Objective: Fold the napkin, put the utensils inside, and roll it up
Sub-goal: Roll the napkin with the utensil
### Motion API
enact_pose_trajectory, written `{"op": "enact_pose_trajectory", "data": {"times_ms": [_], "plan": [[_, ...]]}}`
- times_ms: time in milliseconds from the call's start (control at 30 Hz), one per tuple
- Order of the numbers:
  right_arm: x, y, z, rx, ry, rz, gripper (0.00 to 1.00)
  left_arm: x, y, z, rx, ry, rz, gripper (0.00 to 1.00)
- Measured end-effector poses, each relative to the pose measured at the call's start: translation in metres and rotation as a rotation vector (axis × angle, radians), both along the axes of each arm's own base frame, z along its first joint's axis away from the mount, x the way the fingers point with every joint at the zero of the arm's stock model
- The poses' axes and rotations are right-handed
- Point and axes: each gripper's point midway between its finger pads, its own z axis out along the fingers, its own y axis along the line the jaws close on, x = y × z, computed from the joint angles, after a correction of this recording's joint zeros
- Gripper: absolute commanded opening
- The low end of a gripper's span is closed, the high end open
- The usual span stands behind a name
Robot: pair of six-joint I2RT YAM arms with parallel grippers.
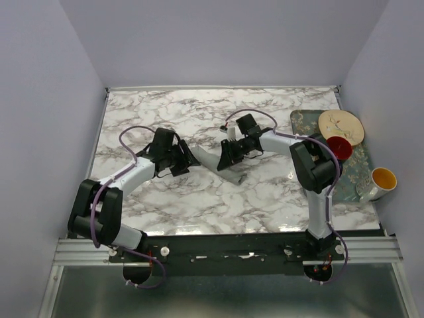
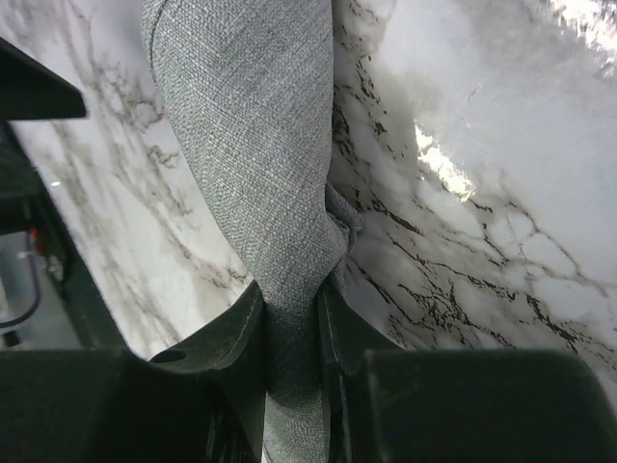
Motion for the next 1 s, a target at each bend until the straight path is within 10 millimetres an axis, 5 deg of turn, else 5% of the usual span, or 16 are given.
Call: {"op": "enact_pose_trajectory", "data": {"times_ms": [167, 567, 833, 1000], "plan": [[-0.008, -0.003, 0.001, 0.079, 0.129, -0.016, 0.37, -0.003, -0.028, -0.015, -0.025, 0.048, -0.070, 0.60], [-0.011, -0.010, 0.001, 0.102, 0.212, -0.055, 0.50, 0.013, -0.047, -0.027, -0.044, 0.063, -0.080, 0.60], [-0.006, -0.026, 0.007, -0.015, 0.108, -0.071, 0.57, 0.029, -0.054, -0.024, -0.057, 0.056, -0.068, 0.61], [-0.007, -0.035, 0.034, -0.175, -0.088, -0.080, 0.61, 0.029, -0.054, -0.039, -0.048, 0.095, -0.058, 0.61]]}}
